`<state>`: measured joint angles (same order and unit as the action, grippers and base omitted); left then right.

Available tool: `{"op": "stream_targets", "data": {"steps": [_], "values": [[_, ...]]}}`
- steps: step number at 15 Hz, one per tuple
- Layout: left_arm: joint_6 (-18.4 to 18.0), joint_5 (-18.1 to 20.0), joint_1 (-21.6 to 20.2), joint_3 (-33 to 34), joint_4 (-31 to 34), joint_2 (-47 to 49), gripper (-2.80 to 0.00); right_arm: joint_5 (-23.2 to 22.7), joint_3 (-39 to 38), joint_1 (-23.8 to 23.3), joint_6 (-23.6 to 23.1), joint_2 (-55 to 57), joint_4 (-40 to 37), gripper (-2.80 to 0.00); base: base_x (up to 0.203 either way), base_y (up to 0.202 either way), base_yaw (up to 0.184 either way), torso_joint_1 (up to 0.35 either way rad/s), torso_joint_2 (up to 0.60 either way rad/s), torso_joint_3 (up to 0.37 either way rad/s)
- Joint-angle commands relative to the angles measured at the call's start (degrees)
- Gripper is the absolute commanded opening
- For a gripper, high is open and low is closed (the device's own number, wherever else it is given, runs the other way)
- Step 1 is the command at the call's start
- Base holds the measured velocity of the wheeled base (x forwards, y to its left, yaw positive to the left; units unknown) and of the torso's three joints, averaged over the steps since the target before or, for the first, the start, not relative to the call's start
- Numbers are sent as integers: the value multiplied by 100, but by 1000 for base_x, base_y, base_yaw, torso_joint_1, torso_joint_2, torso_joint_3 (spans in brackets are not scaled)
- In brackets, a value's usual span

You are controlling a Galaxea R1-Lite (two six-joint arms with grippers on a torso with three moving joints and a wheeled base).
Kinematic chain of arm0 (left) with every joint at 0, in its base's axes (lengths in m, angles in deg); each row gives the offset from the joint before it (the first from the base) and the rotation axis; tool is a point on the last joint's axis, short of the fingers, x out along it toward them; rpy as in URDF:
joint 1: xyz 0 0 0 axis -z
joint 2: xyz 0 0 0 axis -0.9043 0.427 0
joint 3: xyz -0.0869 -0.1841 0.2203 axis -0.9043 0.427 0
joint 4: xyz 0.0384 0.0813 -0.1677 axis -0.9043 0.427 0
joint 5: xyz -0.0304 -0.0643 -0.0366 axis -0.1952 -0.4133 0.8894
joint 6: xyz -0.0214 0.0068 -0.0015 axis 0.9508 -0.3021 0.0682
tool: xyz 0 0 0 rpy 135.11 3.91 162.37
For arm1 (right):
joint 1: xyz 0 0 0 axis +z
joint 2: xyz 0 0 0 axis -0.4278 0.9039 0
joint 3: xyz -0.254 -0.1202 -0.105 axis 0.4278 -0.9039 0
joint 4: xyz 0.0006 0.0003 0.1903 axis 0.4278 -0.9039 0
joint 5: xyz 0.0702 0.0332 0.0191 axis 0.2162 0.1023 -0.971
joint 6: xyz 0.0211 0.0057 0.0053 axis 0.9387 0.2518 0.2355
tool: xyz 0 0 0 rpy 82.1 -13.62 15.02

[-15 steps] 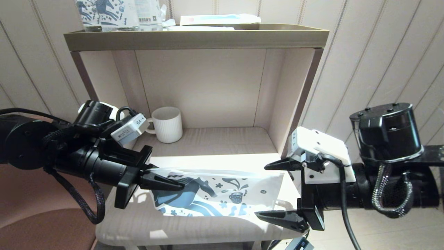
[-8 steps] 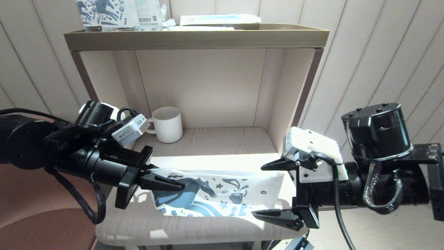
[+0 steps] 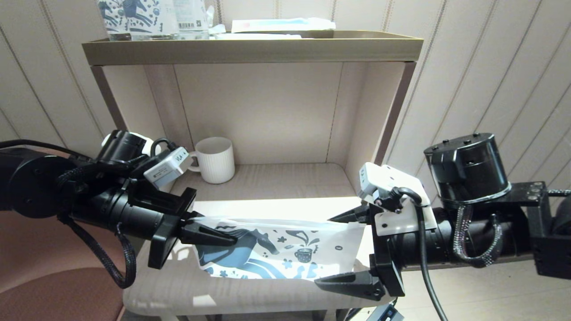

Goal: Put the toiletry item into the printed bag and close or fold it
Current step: Hand it to the other hand

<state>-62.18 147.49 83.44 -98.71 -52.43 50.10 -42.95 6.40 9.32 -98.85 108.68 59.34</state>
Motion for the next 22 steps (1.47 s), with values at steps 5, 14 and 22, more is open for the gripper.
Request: {"op": "stream_targets", "data": {"steps": [5,14,22], "values": [[-25,37,1,16,8,3,-280,-29,-60,-28,-31,31,4,0,0,0,0,0,0,0],[-25,37,1,34,8,-6,-280,-38,-42,-28,-31,22,4,0,0,0,0,0,0,0],[-33,37,1,34,8,-6,-280,-38,1,-19,-22,31,4,-280,0,0,0,0,0,0]]}}
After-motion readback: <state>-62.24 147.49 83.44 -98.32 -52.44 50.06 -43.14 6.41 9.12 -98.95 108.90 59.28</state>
